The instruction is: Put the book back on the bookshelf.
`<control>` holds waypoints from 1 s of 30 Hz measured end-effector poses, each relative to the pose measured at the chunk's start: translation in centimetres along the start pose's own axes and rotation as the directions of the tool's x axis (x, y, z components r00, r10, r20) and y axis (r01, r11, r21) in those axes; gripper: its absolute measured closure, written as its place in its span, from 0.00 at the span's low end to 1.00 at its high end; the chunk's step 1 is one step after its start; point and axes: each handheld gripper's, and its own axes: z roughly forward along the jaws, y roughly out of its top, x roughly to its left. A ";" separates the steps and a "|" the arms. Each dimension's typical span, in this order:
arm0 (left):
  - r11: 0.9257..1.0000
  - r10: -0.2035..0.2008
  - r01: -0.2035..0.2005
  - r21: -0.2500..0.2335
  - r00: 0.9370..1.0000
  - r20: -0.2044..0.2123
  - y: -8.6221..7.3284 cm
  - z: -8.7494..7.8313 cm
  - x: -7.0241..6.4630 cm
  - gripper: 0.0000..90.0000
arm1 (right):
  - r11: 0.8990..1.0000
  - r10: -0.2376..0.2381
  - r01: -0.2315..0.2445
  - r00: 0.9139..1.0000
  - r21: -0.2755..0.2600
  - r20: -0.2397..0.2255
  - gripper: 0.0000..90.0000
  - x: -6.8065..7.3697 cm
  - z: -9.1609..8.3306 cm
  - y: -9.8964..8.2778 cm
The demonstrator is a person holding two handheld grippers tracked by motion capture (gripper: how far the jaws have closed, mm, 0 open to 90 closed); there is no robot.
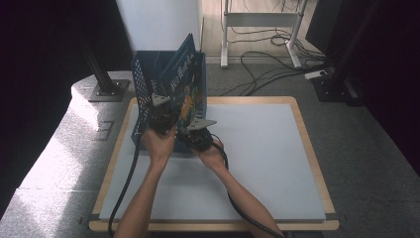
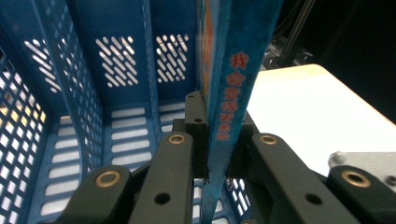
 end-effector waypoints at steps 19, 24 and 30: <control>0.996 -0.064 0.063 0.059 0.998 0.014 -2.7 2.4 2.2 0.93 | 0.999 0.047 -0.048 0.998 -0.021 -0.041 0.88 -0.9 -2.2 -1.3; 0.997 -0.052 0.051 0.059 0.999 0.010 -3.3 2.9 1.9 0.92 | 0.999 0.035 -0.036 0.999 -0.025 -0.030 0.86 -1.2 -3.0 -1.5; 0.996 -0.069 0.067 0.063 0.997 0.032 -4.2 2.9 2.6 0.92 | 0.999 0.029 -0.030 0.999 -0.031 -0.026 0.81 -1.7 -4.2 -1.9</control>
